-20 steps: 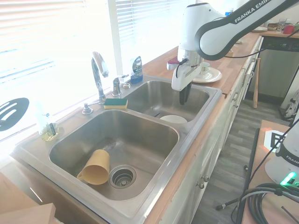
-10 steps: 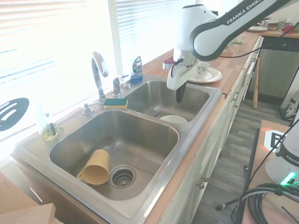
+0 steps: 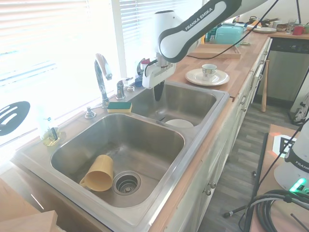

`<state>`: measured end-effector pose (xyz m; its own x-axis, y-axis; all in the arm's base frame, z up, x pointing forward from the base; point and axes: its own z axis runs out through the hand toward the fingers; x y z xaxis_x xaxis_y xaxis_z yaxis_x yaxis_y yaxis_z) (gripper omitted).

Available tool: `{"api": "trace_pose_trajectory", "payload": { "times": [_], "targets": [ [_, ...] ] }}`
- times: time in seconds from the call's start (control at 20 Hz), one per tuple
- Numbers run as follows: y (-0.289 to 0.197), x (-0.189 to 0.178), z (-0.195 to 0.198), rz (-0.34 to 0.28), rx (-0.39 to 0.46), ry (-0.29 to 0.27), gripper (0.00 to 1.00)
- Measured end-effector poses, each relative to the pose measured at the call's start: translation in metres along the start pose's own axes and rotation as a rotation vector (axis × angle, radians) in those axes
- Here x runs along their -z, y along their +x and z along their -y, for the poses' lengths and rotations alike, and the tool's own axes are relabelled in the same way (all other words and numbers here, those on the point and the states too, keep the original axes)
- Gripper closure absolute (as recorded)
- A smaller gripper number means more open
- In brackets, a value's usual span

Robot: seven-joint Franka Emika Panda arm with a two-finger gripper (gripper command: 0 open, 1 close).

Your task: Turn on the faucet

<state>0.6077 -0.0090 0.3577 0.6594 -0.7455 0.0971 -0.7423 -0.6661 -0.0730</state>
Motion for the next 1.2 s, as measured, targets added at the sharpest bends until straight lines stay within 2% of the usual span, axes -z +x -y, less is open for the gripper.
{"api": "trace_pose_trajectory", "payload": {
  "times": [0.4, 1.0, 1.2],
  "targets": [
    [0.039, 0.001, 0.065, -0.034, 0.023, 0.011, 1.0],
    [0.057, 0.002, 0.086, -0.064, 0.014, 0.025, 1.0],
    [0.061, 0.007, 0.094, -0.16, 0.0, 0.101, 1.0]
  ]
}}
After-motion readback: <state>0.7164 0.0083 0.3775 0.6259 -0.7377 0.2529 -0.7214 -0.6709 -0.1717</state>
